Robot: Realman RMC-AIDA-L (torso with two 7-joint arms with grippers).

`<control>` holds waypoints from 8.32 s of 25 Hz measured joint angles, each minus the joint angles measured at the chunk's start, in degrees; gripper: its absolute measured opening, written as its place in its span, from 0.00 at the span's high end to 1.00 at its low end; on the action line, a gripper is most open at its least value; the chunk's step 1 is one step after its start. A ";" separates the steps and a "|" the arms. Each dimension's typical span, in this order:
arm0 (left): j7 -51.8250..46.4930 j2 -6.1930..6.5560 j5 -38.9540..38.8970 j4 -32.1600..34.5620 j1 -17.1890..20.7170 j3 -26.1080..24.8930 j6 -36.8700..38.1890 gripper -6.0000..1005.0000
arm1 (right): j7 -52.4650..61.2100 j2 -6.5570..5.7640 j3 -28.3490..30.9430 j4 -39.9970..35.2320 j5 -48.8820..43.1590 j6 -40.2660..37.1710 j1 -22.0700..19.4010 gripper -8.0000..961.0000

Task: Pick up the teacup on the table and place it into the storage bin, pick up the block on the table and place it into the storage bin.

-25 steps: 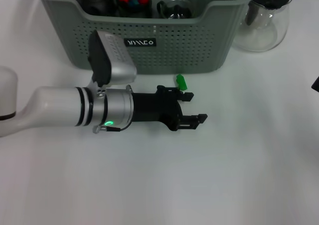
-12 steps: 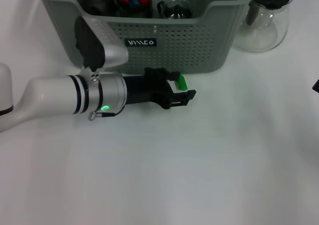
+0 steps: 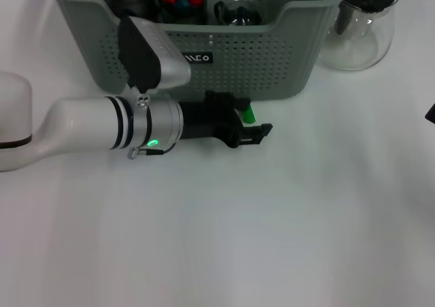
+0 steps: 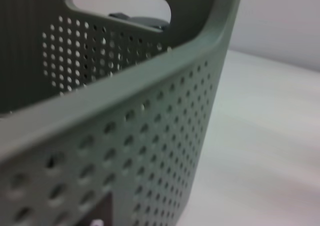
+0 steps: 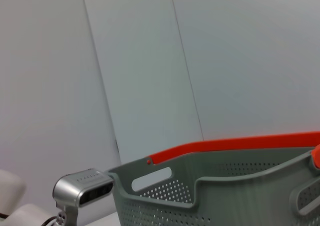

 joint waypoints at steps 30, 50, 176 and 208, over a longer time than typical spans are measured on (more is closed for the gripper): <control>-20.95 0.00 1.38 13.11 -1.66 25.84 -6.41 0.33 | -0.04 0.00 0.18 -0.01 0.09 0.48 0.40 0.11; -41.72 0.03 23.41 32.15 8.18 27.82 -2.78 0.34 | -0.09 0.00 0.18 -0.02 0.08 0.49 0.66 0.11; -47.86 0.67 27.09 40.31 9.46 15.27 16.43 0.84 | -0.06 0.06 0.09 -0.01 -0.17 0.66 0.96 0.11; -51.46 10.04 15.15 43.82 -4.42 -18.50 31.51 0.81 | -0.09 0.30 -1.08 -0.01 -0.36 -0.49 0.69 0.11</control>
